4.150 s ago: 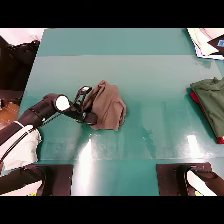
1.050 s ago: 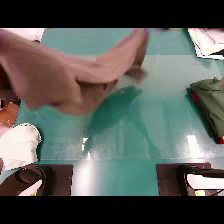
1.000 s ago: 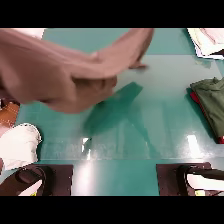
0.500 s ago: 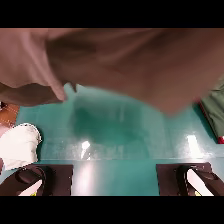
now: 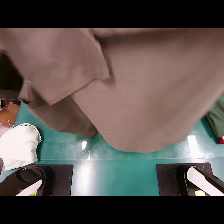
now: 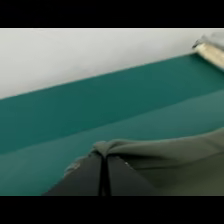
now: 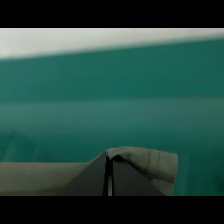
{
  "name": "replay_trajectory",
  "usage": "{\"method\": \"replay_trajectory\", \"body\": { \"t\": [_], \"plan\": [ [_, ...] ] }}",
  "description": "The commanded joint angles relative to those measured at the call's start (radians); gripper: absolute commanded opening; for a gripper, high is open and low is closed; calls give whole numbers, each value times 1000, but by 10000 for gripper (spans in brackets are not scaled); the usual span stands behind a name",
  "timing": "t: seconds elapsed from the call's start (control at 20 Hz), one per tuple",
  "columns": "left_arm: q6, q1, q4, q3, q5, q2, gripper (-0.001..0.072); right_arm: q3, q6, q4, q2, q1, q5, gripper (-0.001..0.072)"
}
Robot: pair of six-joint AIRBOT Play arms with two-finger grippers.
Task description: Fold the shirts.
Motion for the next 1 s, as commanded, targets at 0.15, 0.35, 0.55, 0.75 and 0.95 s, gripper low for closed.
{"method": "replay_trajectory", "body": {
  "t": [0.15,0.35,0.55,0.75,0.95],
  "plan": [
    [79,21,51,-47,-70,-438,24,-265,21,-264,-280,301,-47,11],
    [21,177,-122,-47,-43,-700,26,-339,21,-274,-441,360,-309,13],
    [6,333,-311,-46,-37,-758,521,-278,21,-244,-550,351,-388,88],
    [53,454,-332,-30,-170,-750,543,-130,15,-240,-584,314,-264,410],
    [101,571,-335,-31,-368,-750,365,-90,-63,-241,-524,301,-119,407]
  ]
}}
